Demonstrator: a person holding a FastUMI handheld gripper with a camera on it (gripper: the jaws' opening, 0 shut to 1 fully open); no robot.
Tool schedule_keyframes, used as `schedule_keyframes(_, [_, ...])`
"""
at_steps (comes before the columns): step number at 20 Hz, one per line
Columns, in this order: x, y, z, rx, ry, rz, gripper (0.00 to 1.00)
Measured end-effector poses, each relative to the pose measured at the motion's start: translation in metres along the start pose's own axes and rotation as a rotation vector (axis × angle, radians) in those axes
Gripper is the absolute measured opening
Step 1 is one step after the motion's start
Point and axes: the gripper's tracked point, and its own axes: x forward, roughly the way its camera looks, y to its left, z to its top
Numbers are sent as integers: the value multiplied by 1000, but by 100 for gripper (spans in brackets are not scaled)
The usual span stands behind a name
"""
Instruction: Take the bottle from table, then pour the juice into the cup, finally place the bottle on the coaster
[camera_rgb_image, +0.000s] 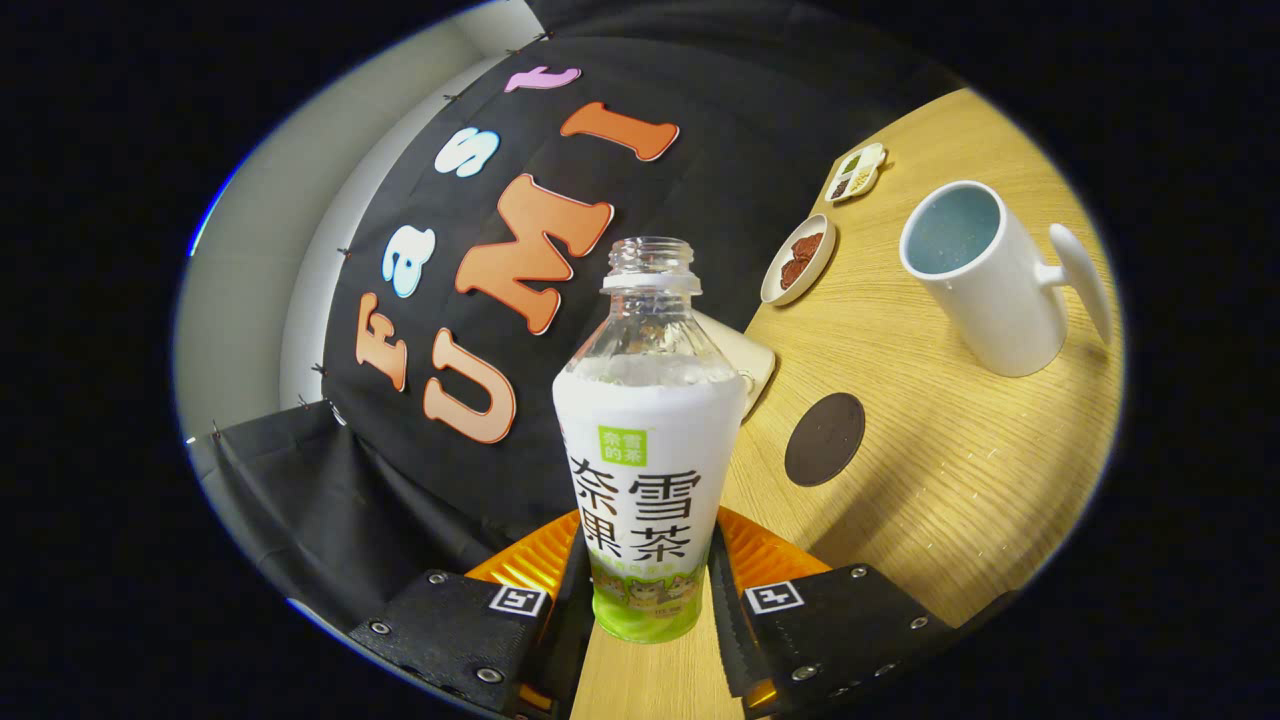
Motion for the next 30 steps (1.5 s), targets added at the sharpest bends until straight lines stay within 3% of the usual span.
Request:
schedule_keyframes(18, [3,-6,36,403,-49,21,57])
schedule_keyframes(22, [0,1,53,515,-93,76,57])
schedule_keyframes(30, [4,-7,58,625,-117,89,57])
